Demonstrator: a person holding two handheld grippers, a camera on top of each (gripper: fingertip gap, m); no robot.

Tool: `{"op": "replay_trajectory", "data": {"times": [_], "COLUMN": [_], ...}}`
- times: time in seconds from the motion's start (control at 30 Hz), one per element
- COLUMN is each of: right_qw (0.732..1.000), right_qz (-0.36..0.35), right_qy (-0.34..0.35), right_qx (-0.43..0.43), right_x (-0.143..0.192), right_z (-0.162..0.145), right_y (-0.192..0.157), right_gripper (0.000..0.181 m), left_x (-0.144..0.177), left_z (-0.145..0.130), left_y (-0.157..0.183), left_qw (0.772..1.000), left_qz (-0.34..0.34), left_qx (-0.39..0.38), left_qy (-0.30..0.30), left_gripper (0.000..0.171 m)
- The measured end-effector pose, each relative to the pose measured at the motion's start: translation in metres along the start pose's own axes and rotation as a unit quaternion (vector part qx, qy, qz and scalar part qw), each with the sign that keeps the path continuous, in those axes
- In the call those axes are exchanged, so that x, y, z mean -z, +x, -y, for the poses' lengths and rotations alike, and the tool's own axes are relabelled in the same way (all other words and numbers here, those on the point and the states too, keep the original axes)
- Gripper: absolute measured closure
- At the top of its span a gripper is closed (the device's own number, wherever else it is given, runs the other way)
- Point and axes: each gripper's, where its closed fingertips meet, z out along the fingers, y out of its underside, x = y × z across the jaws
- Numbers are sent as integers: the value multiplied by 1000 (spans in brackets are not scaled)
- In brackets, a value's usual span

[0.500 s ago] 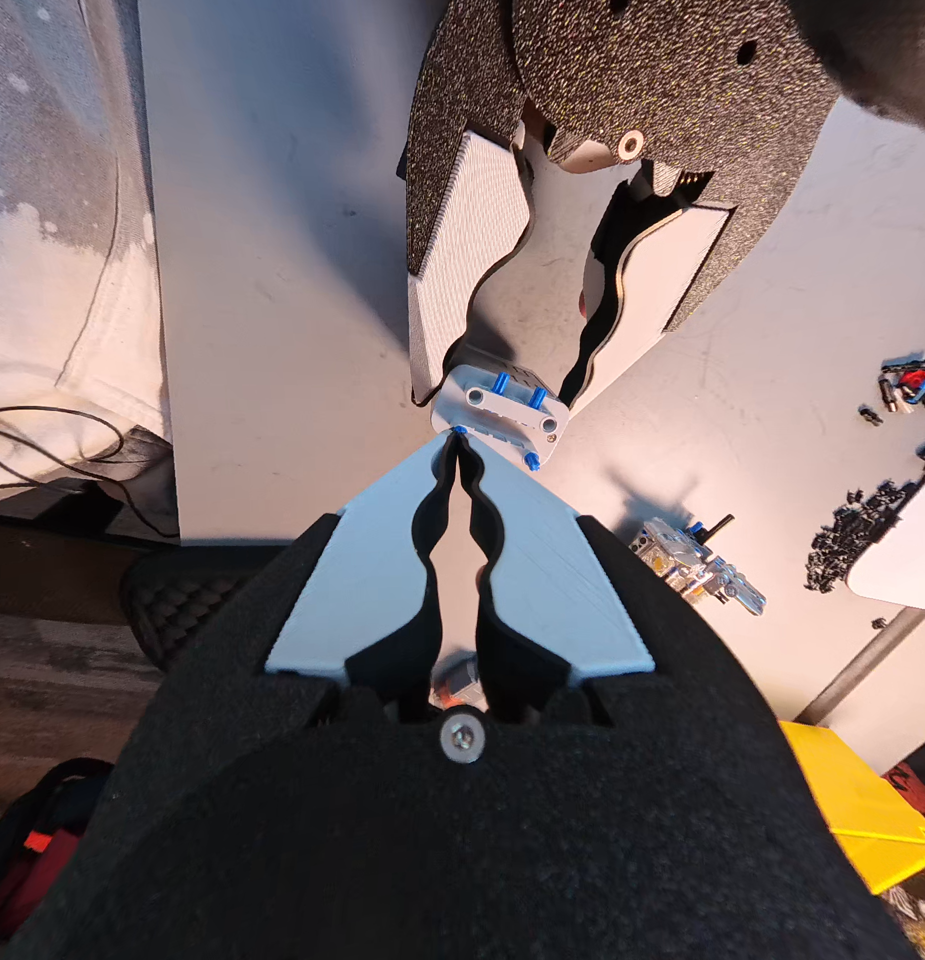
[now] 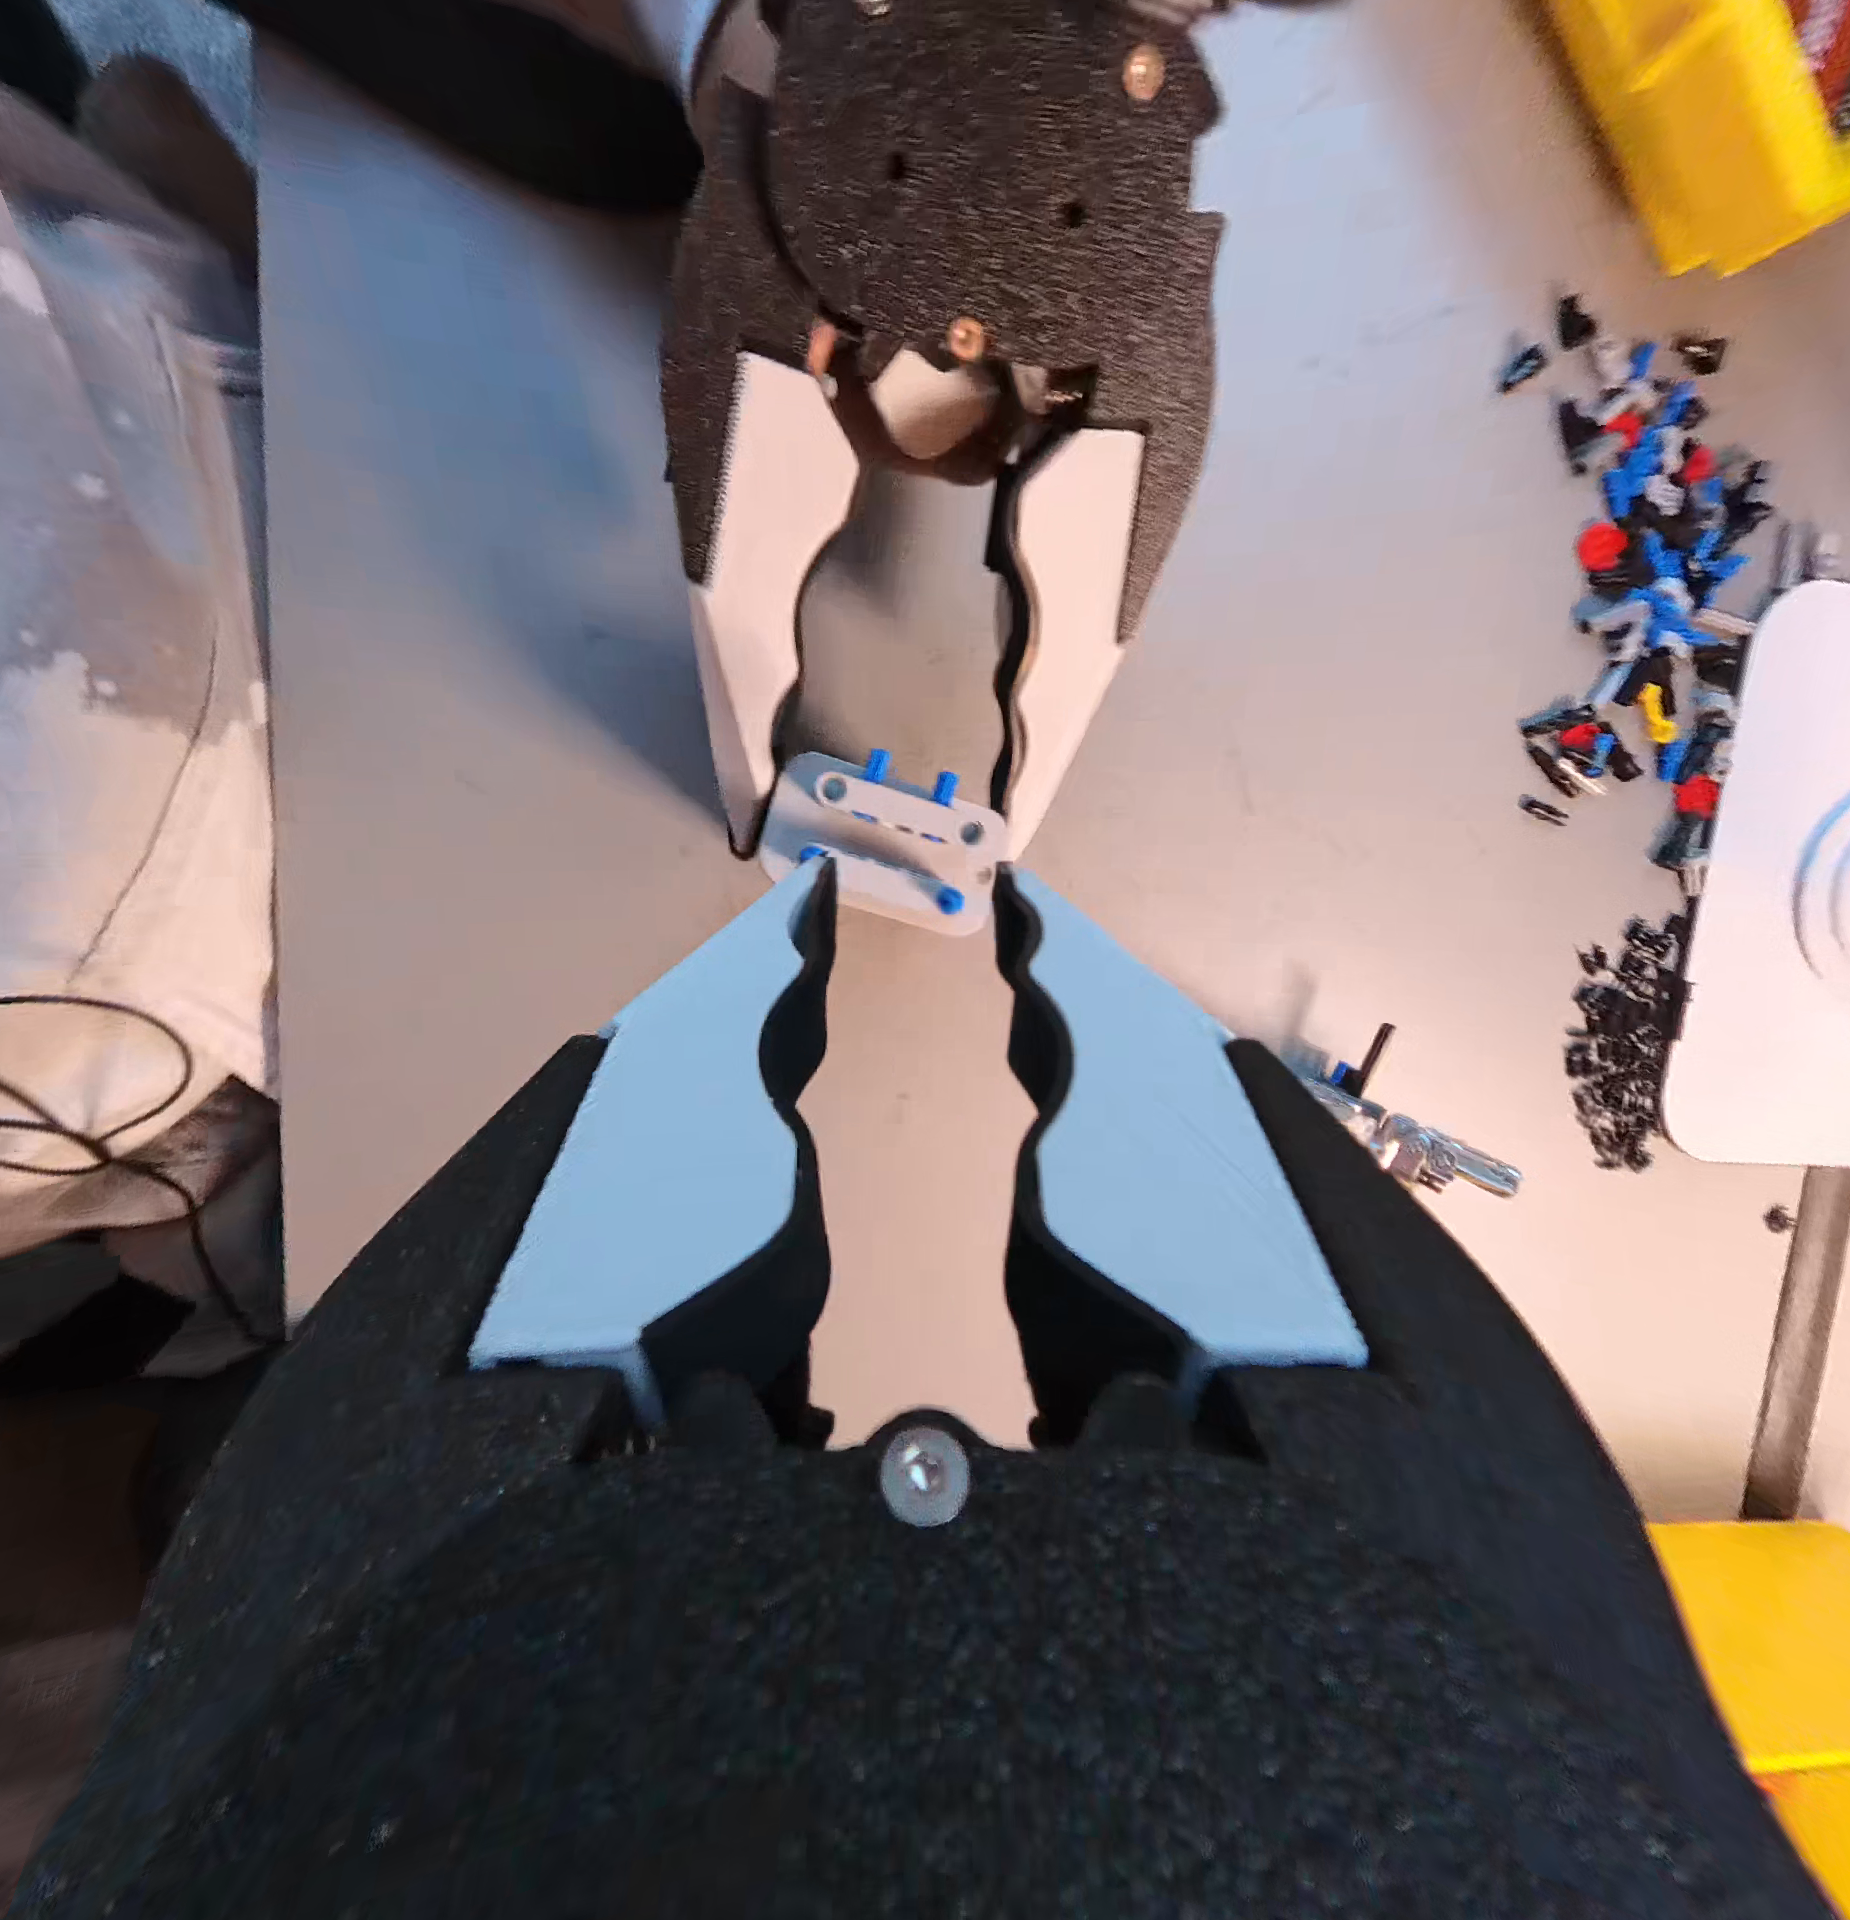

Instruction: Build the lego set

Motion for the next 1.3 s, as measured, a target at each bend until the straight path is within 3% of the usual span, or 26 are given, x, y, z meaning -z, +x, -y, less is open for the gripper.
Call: {"op": "replay_trajectory", "data": {"times": [0.23, 0.47, 0.63, 0.73, 0.87, 0.97, 1.13, 1.3], "right_qw": [992, 971, 960, 955, 962, 963, 964, 937], "right_qz": [23, 38, 44, 50, 0, -44, -171, -332], "right_qy": [110, 221, 266, 281, 264, 256, 201, 81], "right_qx": [-57, -81, -81, -79, -72, -76, -34, 67], "right_x": [-23, -51, -70, -76, -75, -72, -69, -72], "right_z": [-19, -19, -16, -11, -20, -25, -31, -37], "right_y": [-5, 5, 13, 14, 26, 32, 53, 76], "right_gripper": [118, 98, 96, 116, 143, 145, 146, 146], "left_x": [6, 17, 27, 33, 41, 49, 57, 42], "left_z": [-6, -11, -10, -5, -4, 3, 23, 10], "left_y": [-5, -17, -25, -28, -46, -57, -53, -62], "left_qw": [1000, 1000, 1000, 999, 996, 993, 988, 986], "left_qz": [7, 20, 24, 22, 72, 91, 75, 154], "left_qx": [-15, -10, 0, 10, 25, 47, 61, -14], "left_qy": [-12, -16, 4, 26, 38, 65, 122, 59], "left_gripper": [110, 116, 135, 150, 151, 150, 125, 123]}}
